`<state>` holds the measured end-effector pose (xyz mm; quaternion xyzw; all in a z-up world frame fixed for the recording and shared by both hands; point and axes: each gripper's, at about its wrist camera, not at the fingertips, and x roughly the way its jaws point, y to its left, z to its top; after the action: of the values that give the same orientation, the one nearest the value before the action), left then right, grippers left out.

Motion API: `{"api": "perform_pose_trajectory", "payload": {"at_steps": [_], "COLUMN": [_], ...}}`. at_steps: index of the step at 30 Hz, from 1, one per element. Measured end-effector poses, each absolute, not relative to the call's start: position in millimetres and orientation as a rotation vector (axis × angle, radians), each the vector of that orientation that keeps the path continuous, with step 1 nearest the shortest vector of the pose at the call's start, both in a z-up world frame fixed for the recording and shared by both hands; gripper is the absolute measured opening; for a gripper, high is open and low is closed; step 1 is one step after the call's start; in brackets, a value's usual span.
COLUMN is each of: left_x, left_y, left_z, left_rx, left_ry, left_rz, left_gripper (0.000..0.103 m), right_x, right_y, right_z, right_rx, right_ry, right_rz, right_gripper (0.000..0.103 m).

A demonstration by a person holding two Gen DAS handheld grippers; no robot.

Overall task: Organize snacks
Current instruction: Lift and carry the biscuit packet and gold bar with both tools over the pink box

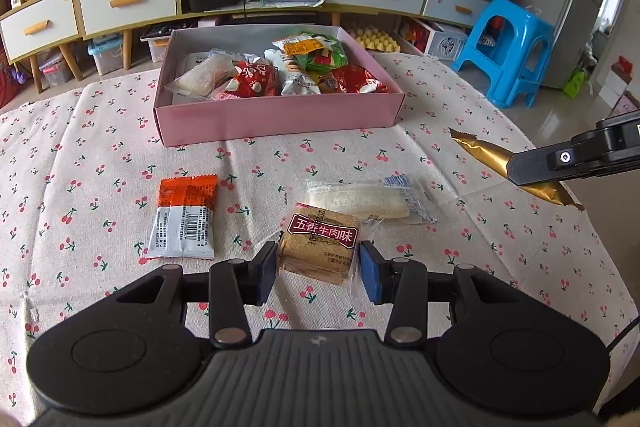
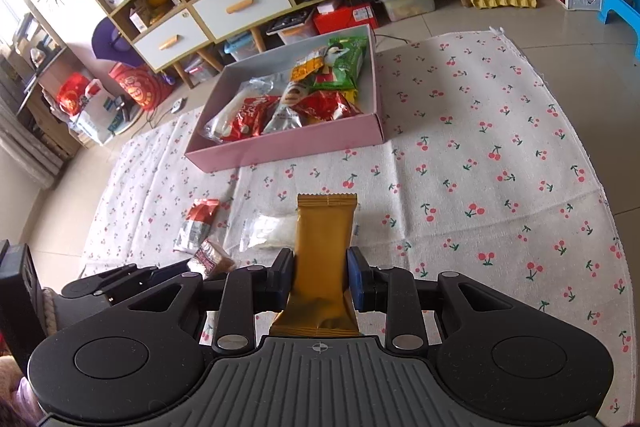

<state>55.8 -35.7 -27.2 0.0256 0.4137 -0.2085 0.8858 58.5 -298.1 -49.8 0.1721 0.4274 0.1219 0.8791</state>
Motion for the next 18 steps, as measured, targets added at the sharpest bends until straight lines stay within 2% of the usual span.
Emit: {"api": "perform_pose_trajectory", "payload": {"at_steps": [10, 18], "left_x": [69.4, 110.2], "left_y": [-27.5, -17.9], "left_z": [-15.9, -2.9], "left_rx": [-0.001, -0.018], "left_ry": [0.843, 0.795], "left_rz": [-0.404, -0.361], "left_gripper": [0.04, 0.04], "right_x": [79.2, 125.2], "right_y": [-287.0, -276.6], "right_z": [-43.3, -47.9], "right_rx": [0.39, 0.454], "right_ry": [0.888, 0.901], "right_rz": [0.245, 0.238], "right_gripper": [0.027, 0.027]}}
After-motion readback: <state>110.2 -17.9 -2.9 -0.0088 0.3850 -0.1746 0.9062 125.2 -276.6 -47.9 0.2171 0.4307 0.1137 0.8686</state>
